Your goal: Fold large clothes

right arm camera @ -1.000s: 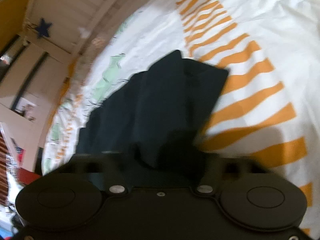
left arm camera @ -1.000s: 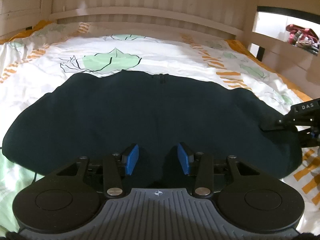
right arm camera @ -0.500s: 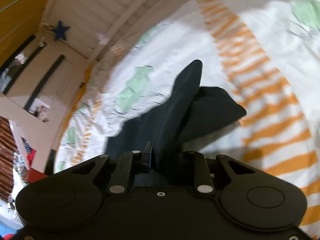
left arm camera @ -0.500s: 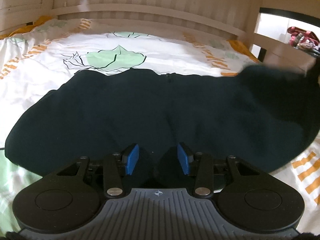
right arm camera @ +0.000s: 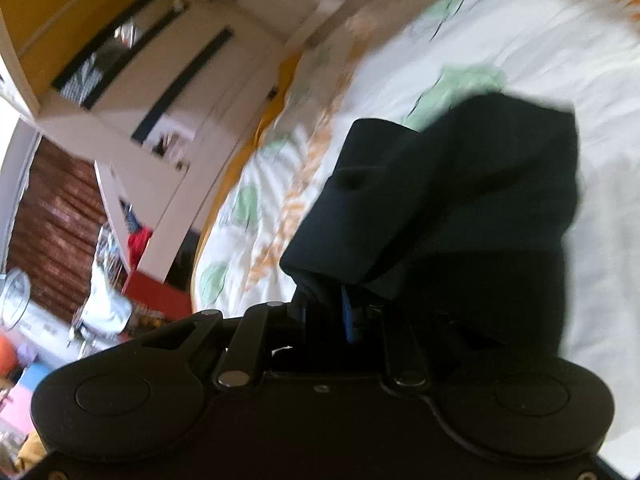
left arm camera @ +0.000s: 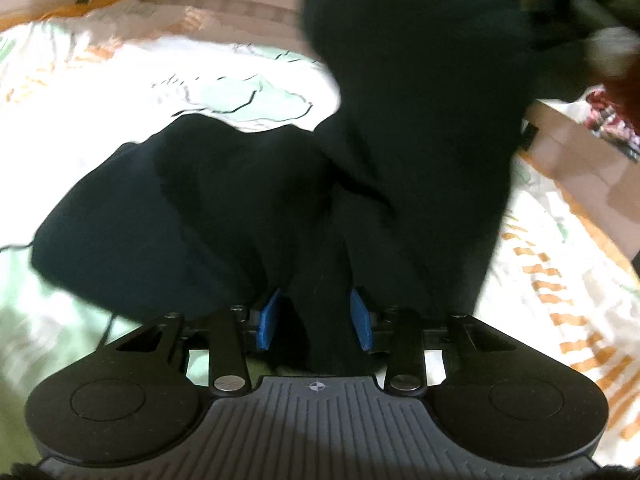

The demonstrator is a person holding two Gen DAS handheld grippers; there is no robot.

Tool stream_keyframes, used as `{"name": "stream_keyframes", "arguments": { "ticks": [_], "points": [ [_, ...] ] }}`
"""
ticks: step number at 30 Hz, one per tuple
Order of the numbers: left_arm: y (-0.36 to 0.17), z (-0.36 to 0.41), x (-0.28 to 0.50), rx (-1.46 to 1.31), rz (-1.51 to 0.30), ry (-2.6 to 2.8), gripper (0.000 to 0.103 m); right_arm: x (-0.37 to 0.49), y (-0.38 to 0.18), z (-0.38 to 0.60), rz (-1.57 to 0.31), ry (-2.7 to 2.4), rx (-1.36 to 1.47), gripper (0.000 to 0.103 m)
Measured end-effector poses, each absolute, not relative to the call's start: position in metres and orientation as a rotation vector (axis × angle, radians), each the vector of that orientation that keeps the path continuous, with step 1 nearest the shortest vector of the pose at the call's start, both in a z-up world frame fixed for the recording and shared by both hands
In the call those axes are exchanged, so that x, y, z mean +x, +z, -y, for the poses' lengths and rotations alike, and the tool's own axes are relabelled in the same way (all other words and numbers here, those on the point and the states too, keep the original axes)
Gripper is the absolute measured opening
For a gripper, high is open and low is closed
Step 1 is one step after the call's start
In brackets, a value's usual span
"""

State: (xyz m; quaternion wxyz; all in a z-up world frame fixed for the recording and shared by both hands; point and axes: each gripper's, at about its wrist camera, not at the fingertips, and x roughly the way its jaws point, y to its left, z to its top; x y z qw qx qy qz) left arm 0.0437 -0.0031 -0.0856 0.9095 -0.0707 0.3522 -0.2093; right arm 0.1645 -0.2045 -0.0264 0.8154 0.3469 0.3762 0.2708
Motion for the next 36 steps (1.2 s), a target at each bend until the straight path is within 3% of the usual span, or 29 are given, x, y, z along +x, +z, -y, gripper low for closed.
{"name": "stream_keyframes", "arguments": {
  "ticks": [10, 13, 16, 18, 19, 29, 33, 36],
  "points": [
    [-0.077, -0.062, 0.025, -0.293, -0.832, -0.337, 0.038, 0.218, -0.097, 0.120, -0.997, 0.627, 0.710, 0.028],
    [-0.072, -0.070, 0.023, -0.320, -0.826, -0.321, 0.038, 0.225, -0.116, 0.105, -1.044, 0.612, 0.676, 0.041],
    [-0.061, -0.070, 0.016, -0.289, -0.795, -0.341, 0.038, 0.226, -0.115, 0.095, -1.018, 0.702, 0.684, 0.063],
    [-0.051, -0.066, 0.011, -0.253, -0.759, -0.362, 0.038, 0.222, -0.100, 0.093, -0.981, 0.780, 0.697, 0.095],
    [-0.046, -0.065, 0.009, -0.239, -0.735, -0.375, 0.038, 0.221, -0.092, 0.092, -0.954, 0.801, 0.688, 0.099],
    [0.009, -0.036, 0.022, -0.091, -0.451, -0.419, 0.046, 0.177, -0.007, 0.171, -0.580, 0.642, 0.561, 0.100],
    [-0.006, -0.026, 0.060, -0.103, -0.513, -0.370, 0.046, 0.166, -0.012, 0.198, -0.541, 0.491, 0.532, 0.100],
    [-0.041, -0.038, 0.082, -0.095, -0.729, -0.289, 0.046, 0.162, -0.023, 0.209, -0.548, 0.392, 0.480, 0.100]
  ]
}}
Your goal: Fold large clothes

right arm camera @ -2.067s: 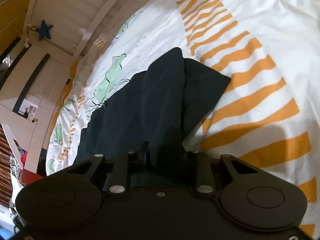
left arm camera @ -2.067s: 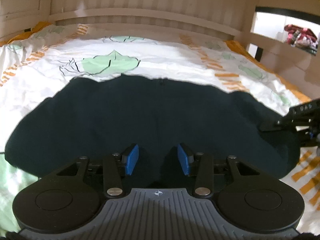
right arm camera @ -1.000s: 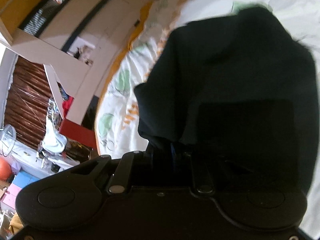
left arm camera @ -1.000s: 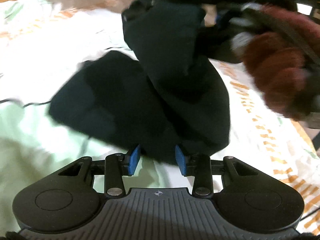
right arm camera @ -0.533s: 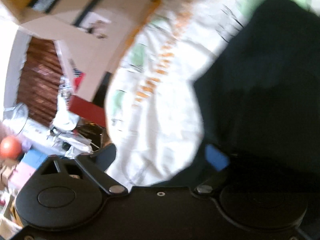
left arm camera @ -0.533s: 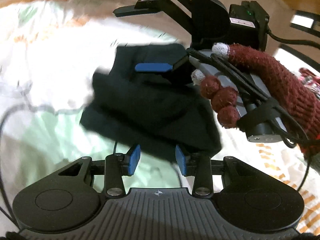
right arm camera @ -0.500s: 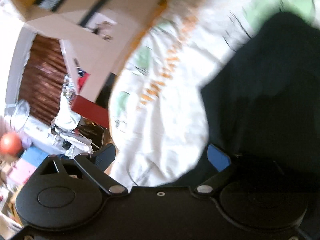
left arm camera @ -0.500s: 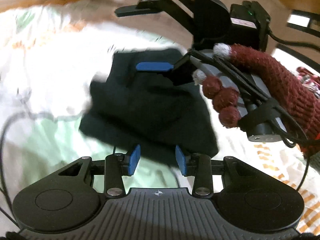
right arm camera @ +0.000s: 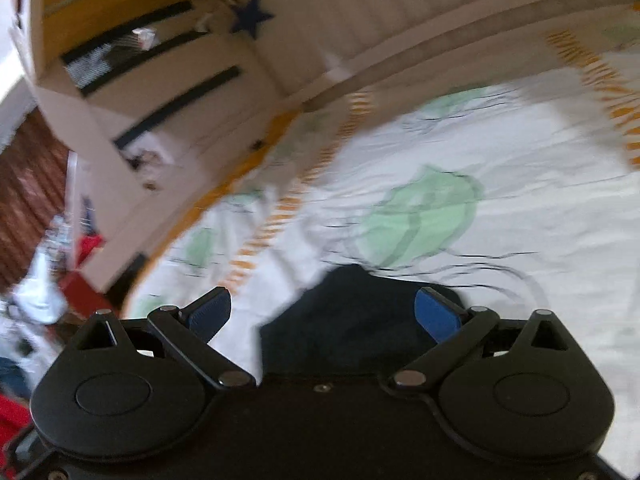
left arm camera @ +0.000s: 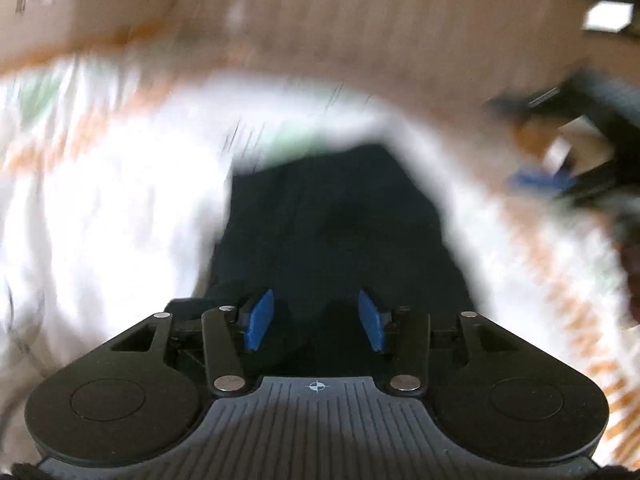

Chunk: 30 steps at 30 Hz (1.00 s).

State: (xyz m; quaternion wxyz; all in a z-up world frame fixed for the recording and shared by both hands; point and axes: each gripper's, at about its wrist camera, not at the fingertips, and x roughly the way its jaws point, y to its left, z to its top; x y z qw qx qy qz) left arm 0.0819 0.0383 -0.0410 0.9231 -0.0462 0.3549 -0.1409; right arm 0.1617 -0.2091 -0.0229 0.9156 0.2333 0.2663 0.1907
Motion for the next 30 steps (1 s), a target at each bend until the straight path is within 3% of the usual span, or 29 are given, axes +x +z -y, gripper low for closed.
{"name": "stream_keyframes", "arguments": {
  "ticks": [11, 16, 22, 30],
  "points": [
    [-0.060, -0.047, 0.087, -0.096, -0.725, -0.291, 0.046, 0.193, -0.059, 0.194, -0.650, 0.262, 0.274, 0.099],
    [-0.063, -0.049, 0.085, -0.091, -0.719, -0.293, 0.045, 0.239, -0.095, 0.163, -0.804, 0.193, 0.119, 0.100],
    [-0.064, -0.046, 0.082, -0.064, -0.703, -0.284, 0.045, 0.270, -0.123, 0.160, -0.932, 0.142, 0.164, 0.103],
    [-0.064, -0.046, 0.080, -0.064, -0.689, -0.285, 0.045, 0.271, -0.132, 0.163, -0.919, 0.141, 0.177, 0.102]
  ]
}}
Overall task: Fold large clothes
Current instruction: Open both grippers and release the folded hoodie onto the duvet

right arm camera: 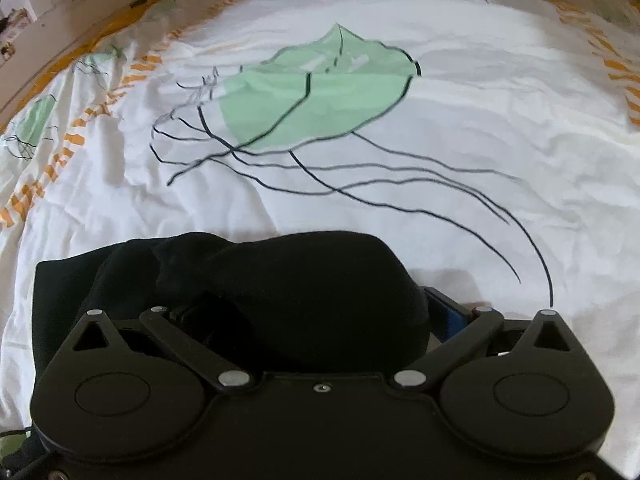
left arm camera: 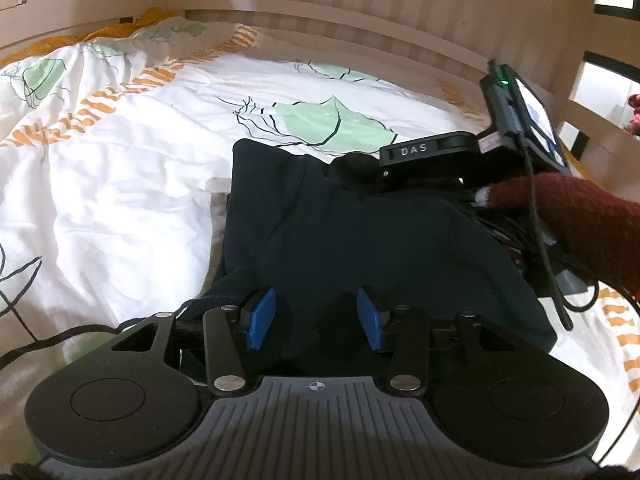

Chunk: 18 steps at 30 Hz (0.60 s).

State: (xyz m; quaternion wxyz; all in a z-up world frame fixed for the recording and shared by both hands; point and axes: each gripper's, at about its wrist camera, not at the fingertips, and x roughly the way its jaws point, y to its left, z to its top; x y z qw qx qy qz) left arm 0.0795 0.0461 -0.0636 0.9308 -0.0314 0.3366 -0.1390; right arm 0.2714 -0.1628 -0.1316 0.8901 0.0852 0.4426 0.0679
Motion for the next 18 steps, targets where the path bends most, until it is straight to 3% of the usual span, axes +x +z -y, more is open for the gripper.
{"name": "stream_keyframes", "arguments": {
  "ticks": [5, 11, 12, 14, 15, 18],
  "points": [
    [-0.062, -0.052, 0.078, -0.094, -0.674, -0.297, 0.047, 0.248, -0.115, 0.181, -0.789, 0.158, 0.263, 0.102],
    [-0.053, -0.059, 0.076, -0.137, -0.655, -0.295, 0.060, 0.202, -0.070, 0.190, -0.576, 0.134, 0.225, 0.102],
    [-0.050, -0.060, 0.076, -0.145, -0.648, -0.289, 0.067, 0.196, -0.062, 0.192, -0.551, 0.134, 0.232, 0.102],
    [-0.042, -0.062, 0.073, -0.150, -0.633, -0.287, 0.096, 0.182, -0.048, 0.195, -0.511, 0.115, 0.231, 0.102],
    [-0.036, -0.062, 0.071, -0.143, -0.627, -0.273, 0.103, 0.178, -0.042, 0.194, -0.499, 0.102, 0.220, 0.102],
    [-0.020, -0.068, 0.062, -0.148, -0.603, -0.255, 0.103, 0.156, -0.029, 0.191, -0.464, 0.075, 0.187, 0.102]
  ]
}}
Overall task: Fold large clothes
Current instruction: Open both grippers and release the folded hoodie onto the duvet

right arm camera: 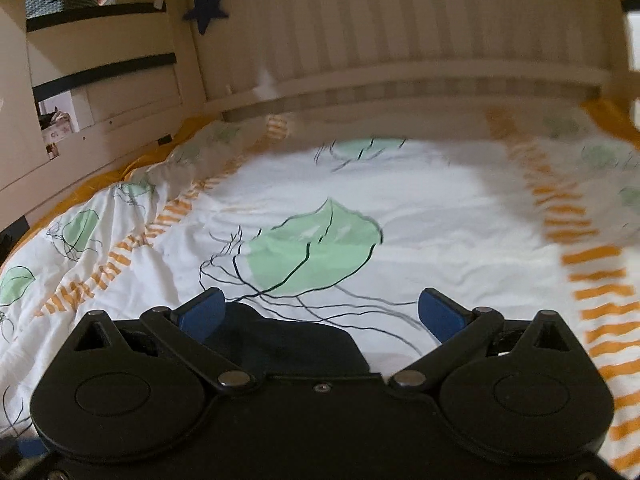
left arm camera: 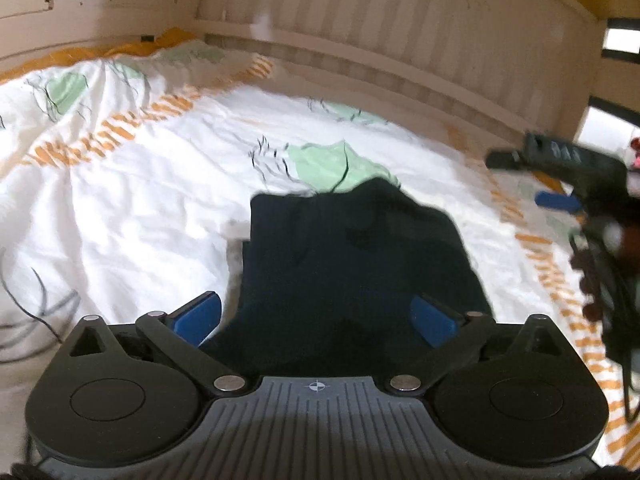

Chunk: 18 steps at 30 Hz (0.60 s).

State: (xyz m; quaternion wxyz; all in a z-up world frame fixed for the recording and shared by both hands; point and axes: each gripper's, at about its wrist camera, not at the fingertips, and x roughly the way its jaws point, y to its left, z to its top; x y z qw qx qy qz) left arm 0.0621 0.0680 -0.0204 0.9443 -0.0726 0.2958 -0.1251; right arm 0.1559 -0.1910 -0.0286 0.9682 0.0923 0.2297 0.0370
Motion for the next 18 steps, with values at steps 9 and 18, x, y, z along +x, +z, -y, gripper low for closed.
{"name": "stream_keyframes", "arguments": {
  "ticks": [9, 18],
  "points": [
    [0.013, -0.067, 0.041, -0.045, -0.560, -0.189, 0.103, 0.092, -0.026, 0.190, -0.481, 0.016, 0.265, 0.102],
    [0.024, -0.054, 0.029, 0.008, -0.618, -0.179, 0.102, 0.042, -0.038, 0.179, -0.575, 0.037, 0.267, 0.102]
  ]
}}
